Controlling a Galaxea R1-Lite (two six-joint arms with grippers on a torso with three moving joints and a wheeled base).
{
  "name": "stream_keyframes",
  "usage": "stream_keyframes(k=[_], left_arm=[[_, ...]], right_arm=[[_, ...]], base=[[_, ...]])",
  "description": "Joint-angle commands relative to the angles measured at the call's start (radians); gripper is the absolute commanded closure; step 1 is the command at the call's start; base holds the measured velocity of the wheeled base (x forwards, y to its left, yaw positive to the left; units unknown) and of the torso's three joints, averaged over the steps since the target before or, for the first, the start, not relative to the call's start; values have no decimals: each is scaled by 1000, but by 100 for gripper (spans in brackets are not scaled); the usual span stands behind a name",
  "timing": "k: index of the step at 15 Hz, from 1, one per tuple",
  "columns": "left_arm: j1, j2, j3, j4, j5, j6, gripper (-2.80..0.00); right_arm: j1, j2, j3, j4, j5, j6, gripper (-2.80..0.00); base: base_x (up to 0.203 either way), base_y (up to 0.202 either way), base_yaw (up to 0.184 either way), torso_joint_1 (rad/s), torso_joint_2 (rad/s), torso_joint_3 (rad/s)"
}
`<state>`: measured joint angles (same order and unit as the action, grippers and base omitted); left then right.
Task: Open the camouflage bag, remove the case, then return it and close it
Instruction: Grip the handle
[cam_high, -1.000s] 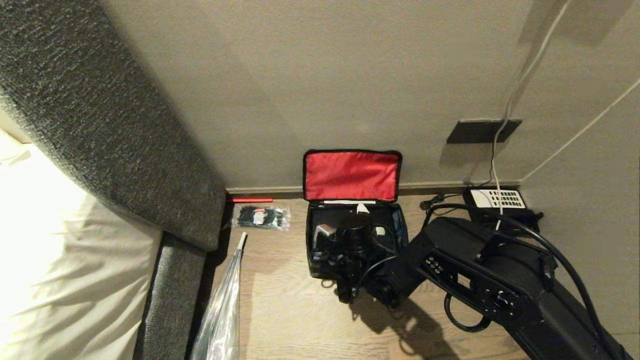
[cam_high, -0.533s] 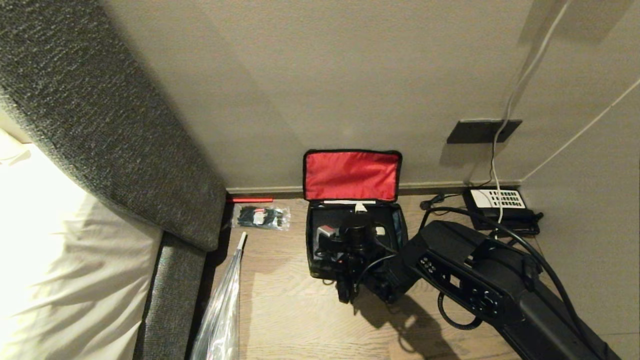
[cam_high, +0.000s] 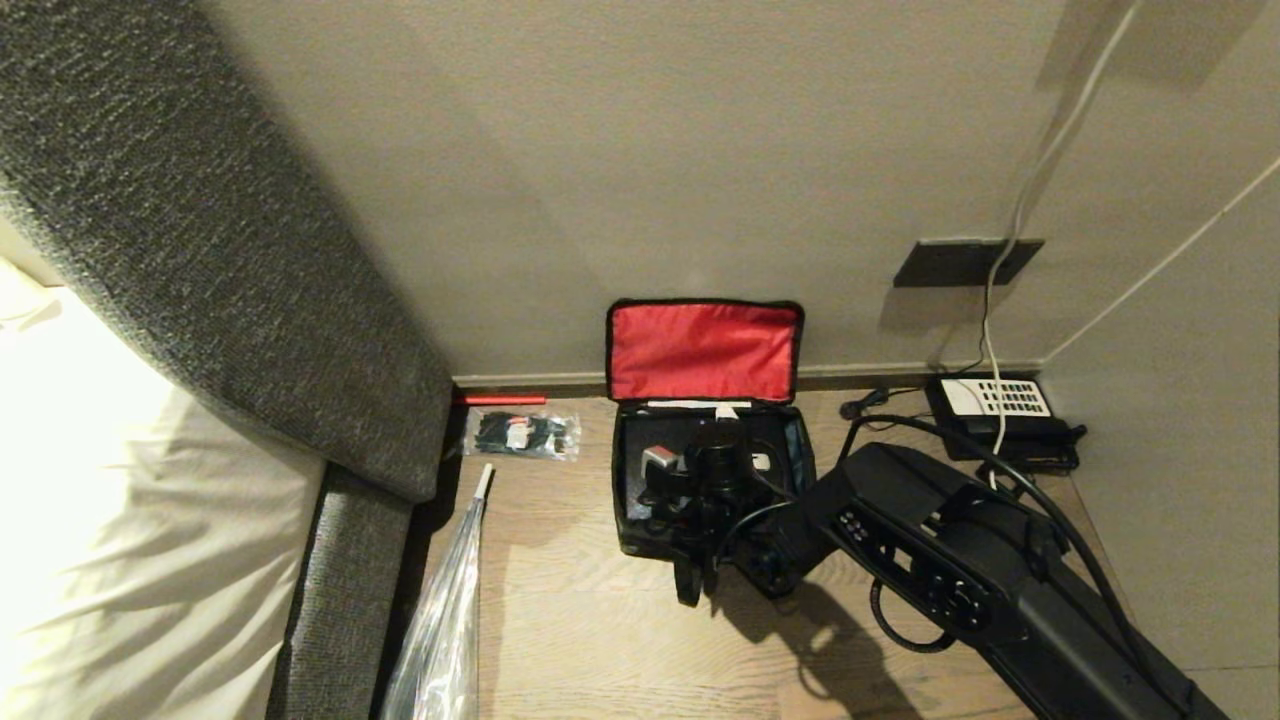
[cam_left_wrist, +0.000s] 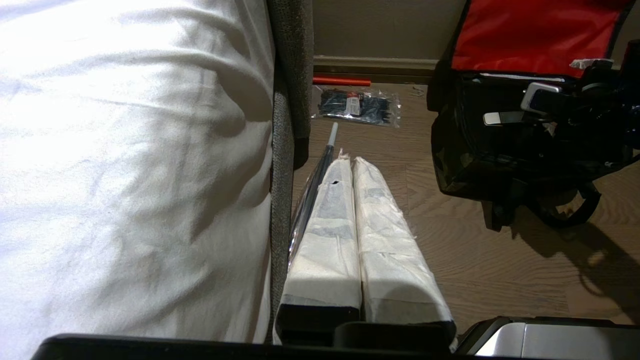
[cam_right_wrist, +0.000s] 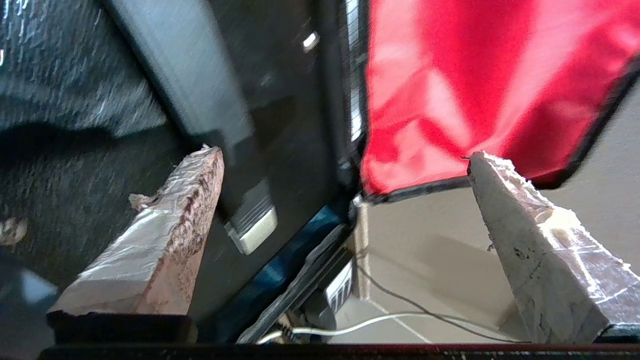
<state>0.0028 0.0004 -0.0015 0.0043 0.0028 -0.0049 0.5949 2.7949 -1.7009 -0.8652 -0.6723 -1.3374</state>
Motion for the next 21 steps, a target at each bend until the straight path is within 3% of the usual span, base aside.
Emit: stream_keyframes(k=[1, 6, 16, 21], left_arm=[[0, -3, 1, 0, 0, 0, 0], [0, -3, 0, 0, 0, 0, 0], [0, -3, 0, 0, 0, 0, 0], [0, -3, 0, 0, 0, 0, 0]], right_arm=[[0, -3, 4, 19, -3, 4, -280], [0, 5, -4, 65, 2, 20, -280], [-28, 101, -224, 151, 1, 28, -280], [-38, 105, -236, 95, -2, 29, -280]], base=[[0, 0, 0, 0, 0, 0], [0, 0, 0, 0, 0, 0], [0, 0, 0, 0, 0, 0], [0, 0, 0, 0, 0, 0]])
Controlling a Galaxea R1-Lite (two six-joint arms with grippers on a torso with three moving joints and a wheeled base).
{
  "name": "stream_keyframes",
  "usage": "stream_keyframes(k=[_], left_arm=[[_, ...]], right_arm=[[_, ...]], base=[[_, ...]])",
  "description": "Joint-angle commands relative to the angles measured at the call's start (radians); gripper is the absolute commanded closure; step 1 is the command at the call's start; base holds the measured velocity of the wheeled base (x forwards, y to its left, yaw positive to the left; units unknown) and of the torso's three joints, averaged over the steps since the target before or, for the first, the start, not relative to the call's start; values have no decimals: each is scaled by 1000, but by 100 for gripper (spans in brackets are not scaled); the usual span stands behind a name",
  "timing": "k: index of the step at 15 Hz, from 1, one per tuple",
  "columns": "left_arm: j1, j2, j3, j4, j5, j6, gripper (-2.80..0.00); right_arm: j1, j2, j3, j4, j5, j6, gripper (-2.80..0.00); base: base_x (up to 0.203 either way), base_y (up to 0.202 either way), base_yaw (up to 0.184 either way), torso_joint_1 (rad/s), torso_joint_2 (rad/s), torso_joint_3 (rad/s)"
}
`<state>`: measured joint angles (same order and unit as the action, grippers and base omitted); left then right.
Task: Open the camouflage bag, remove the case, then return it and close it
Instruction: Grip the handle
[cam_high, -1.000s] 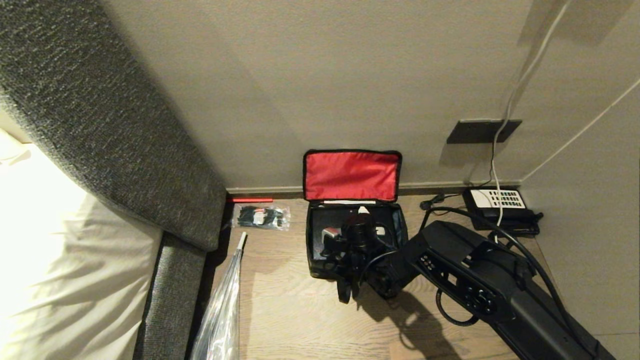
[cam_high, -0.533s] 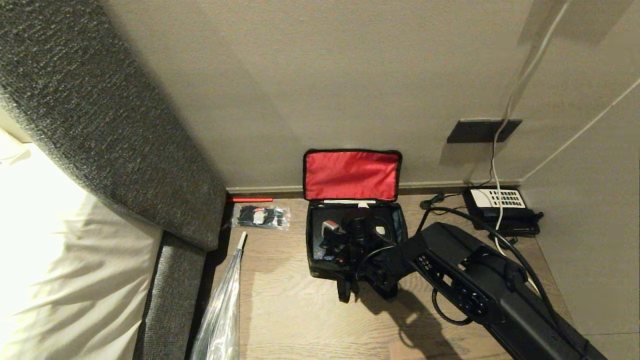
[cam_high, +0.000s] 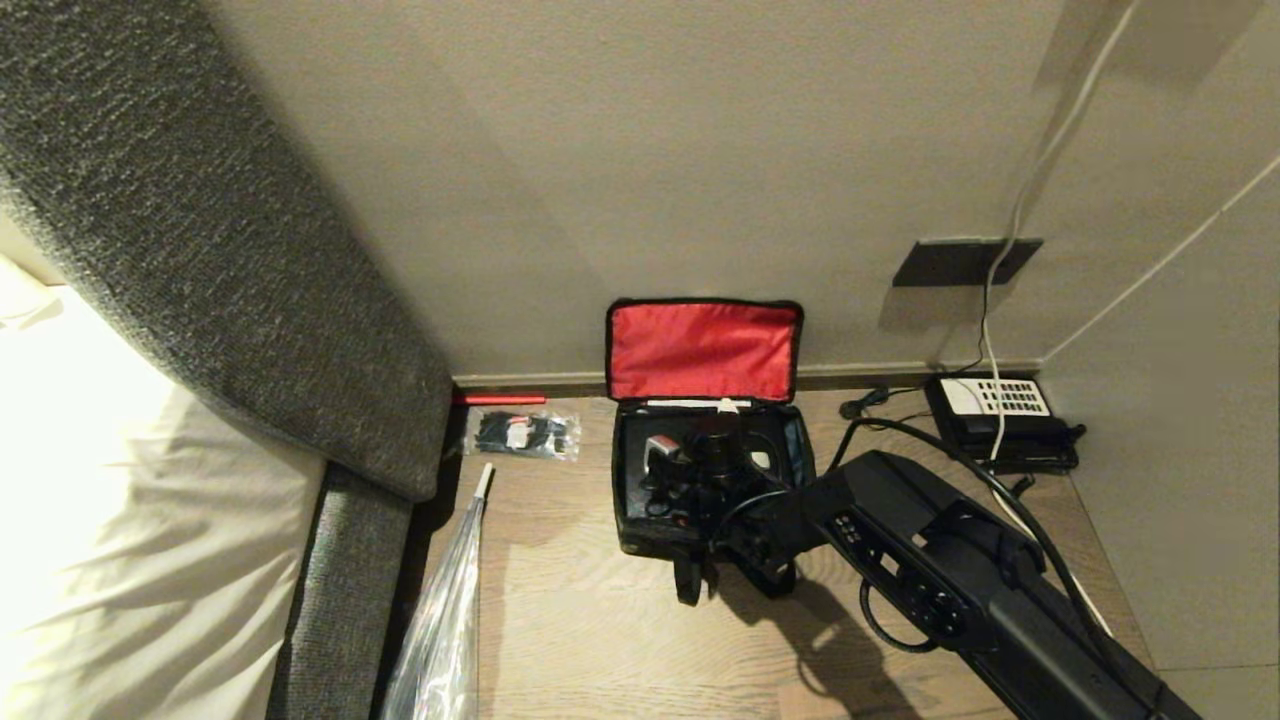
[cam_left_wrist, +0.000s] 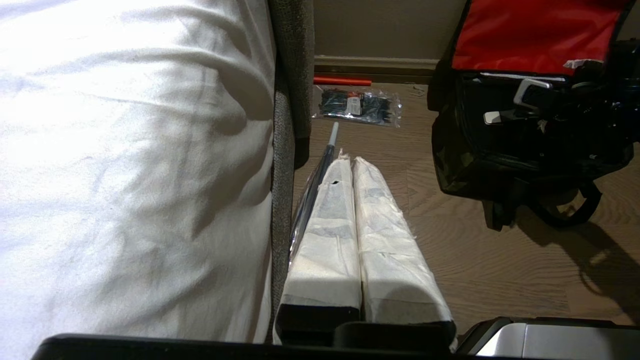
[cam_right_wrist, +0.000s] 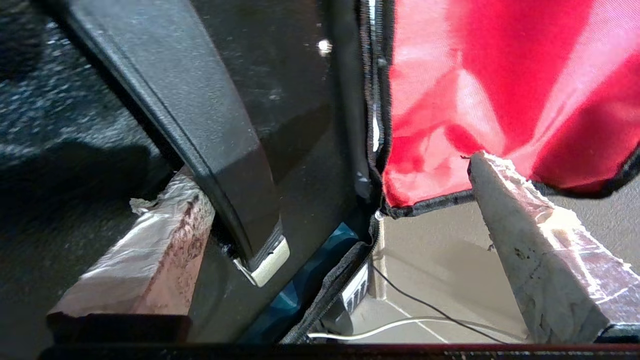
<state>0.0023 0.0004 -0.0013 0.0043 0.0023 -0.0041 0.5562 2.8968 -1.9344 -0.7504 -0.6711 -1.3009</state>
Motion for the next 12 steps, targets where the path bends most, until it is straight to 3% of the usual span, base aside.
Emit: stream_keyframes(k=[1, 12], left_arm=[[1, -3, 1, 0, 2, 0, 0], [1, -3, 0, 0, 1, 0, 0]], right_arm=[[-1, 1, -3, -50, -4, -12, -280], [-2, -1, -11, -141, -7, -19, -280]], base=[[0, 0, 0, 0, 0, 0], [0, 0, 0, 0, 0, 0]])
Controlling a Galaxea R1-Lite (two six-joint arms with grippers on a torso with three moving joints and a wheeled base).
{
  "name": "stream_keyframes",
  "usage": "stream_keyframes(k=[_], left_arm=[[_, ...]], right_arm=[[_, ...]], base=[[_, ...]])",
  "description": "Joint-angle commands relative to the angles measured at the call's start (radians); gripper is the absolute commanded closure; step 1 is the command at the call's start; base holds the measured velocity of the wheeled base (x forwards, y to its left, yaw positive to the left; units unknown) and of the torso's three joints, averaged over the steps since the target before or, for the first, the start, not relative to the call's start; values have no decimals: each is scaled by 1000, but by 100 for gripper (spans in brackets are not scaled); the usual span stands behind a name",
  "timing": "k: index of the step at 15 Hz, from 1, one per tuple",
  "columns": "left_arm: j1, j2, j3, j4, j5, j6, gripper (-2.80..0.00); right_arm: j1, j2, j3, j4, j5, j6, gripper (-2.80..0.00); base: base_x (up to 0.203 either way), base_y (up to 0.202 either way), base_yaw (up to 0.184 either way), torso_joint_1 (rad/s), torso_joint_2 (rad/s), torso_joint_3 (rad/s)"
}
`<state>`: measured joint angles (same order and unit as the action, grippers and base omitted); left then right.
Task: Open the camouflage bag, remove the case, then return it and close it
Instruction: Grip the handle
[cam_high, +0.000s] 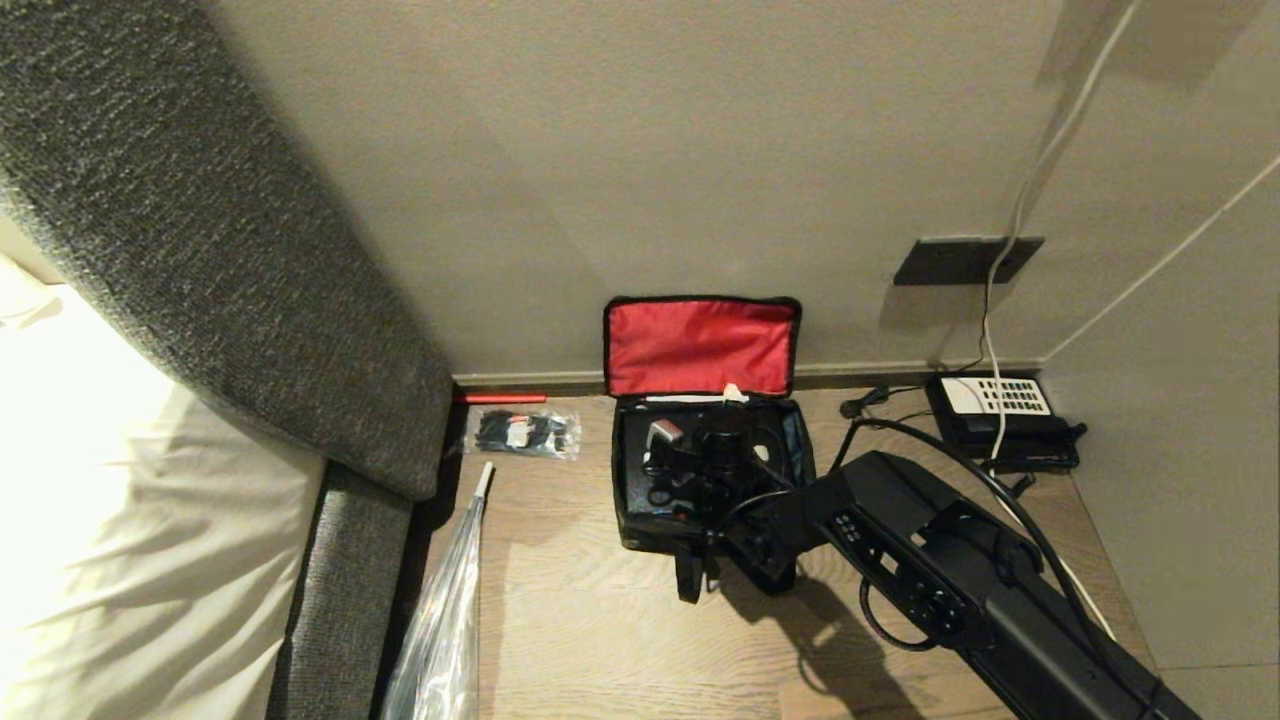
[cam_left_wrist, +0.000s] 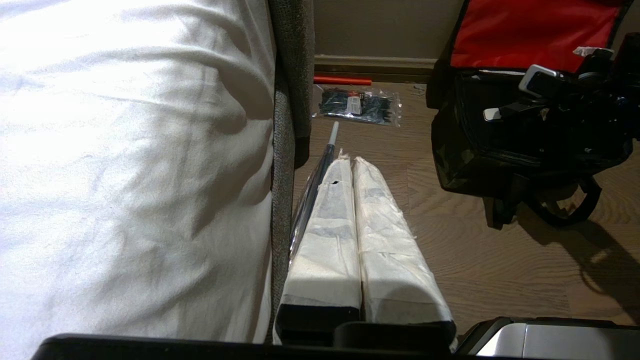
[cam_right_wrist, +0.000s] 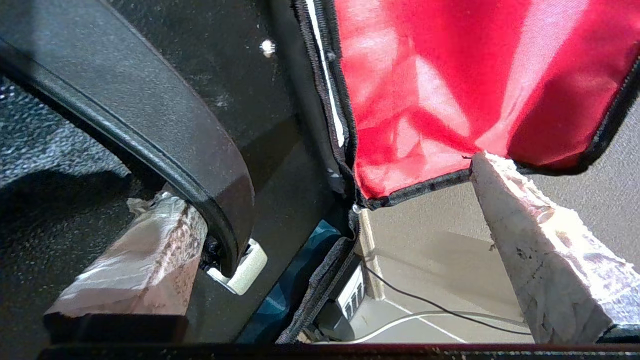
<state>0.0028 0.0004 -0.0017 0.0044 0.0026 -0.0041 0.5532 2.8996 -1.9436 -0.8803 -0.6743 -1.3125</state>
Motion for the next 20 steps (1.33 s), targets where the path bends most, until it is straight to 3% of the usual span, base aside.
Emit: stream_keyframes(k=[1, 5, 6, 20], left_arm=[[0, -3, 0, 0, 0, 0, 0], [0, -3, 1, 0, 1, 0, 0], [0, -3, 0, 0, 0, 0, 0], [0, -3, 0, 0, 0, 0, 0]], right_arm=[[1, -2, -1, -13, -5, -10, -280], [-7, 3, 0, -3, -4, -27, -280], [-9, 5, 0, 3, -4, -27, 0], [-4, 7, 3, 21, -1, -13, 0]], base=[[0, 0, 0, 0, 0, 0], [0, 0, 0, 0, 0, 0], [0, 0, 0, 0, 0, 0], [0, 0, 0, 0, 0, 0]])
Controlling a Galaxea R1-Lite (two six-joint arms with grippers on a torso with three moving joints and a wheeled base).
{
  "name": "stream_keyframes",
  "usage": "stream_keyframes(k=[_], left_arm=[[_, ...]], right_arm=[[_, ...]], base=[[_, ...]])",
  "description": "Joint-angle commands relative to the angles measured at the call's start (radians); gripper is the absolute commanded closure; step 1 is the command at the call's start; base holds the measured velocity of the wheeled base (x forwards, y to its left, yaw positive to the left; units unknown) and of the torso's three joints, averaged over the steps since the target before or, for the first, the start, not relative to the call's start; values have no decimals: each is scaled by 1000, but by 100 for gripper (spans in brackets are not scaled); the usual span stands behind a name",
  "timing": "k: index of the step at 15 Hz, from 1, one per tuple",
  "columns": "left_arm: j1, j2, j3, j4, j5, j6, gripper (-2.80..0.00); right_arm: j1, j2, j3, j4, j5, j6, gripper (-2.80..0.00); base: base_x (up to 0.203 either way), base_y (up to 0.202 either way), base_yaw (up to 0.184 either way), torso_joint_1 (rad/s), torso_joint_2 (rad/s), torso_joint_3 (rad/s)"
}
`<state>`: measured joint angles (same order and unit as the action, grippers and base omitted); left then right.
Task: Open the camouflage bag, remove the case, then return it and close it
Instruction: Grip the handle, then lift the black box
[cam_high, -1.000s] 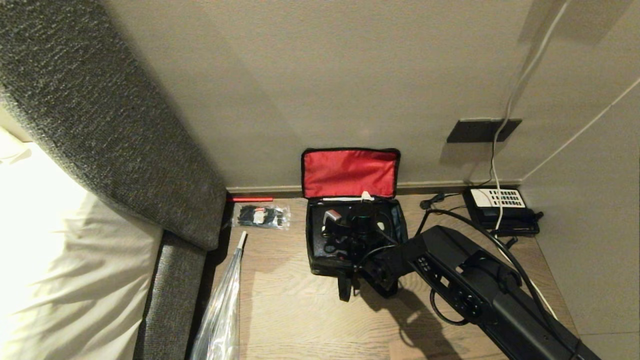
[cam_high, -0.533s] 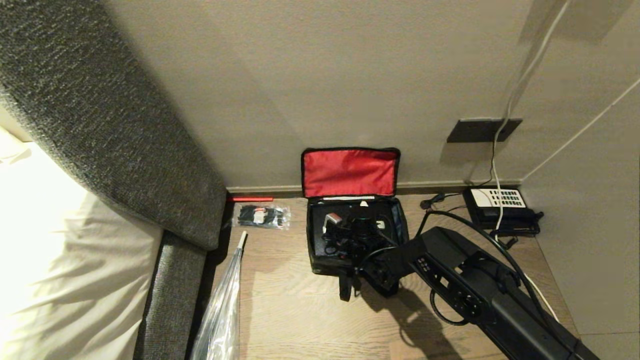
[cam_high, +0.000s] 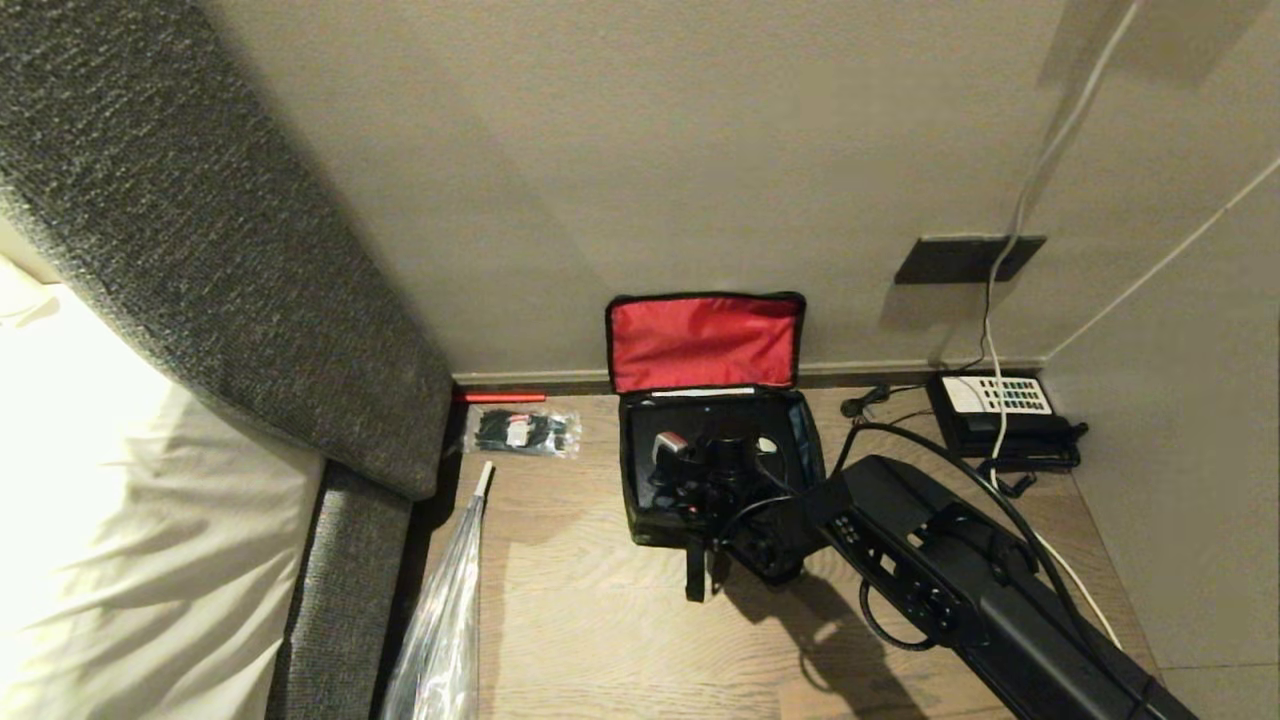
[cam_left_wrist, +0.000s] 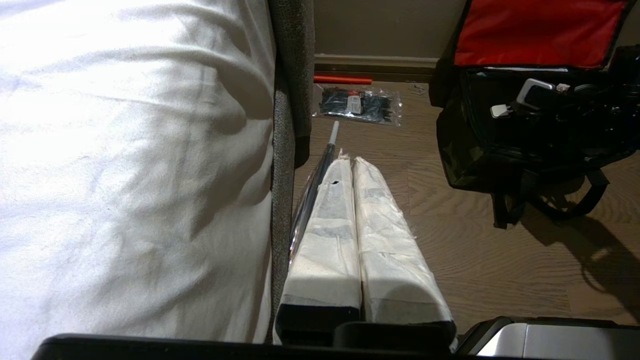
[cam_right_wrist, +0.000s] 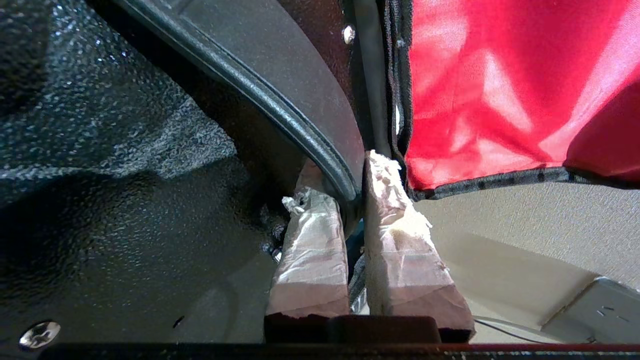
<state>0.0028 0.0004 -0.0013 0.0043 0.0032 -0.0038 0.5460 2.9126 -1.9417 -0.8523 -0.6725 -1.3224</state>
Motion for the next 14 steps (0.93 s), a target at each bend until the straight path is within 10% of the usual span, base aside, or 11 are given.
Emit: stream_keyframes(k=[1, 5, 6, 14], left_arm=[[0, -4, 0, 0, 0, -1, 0], [0, -3, 0, 0, 0, -1, 0], [0, -3, 0, 0, 0, -1, 0], [0, -3, 0, 0, 0, -1, 0]], right_arm=[[5, -7, 1, -7, -2, -1, 0], [19, -18, 15, -4, -5, 11, 0], [26, -18, 20, -4, -5, 15, -280], [37, -56, 116, 8, -6, 20, -280]], base=[[0, 0, 0, 0, 0, 0], [0, 0, 0, 0, 0, 0], [0, 0, 0, 0, 0, 0], [0, 0, 0, 0, 0, 0]])
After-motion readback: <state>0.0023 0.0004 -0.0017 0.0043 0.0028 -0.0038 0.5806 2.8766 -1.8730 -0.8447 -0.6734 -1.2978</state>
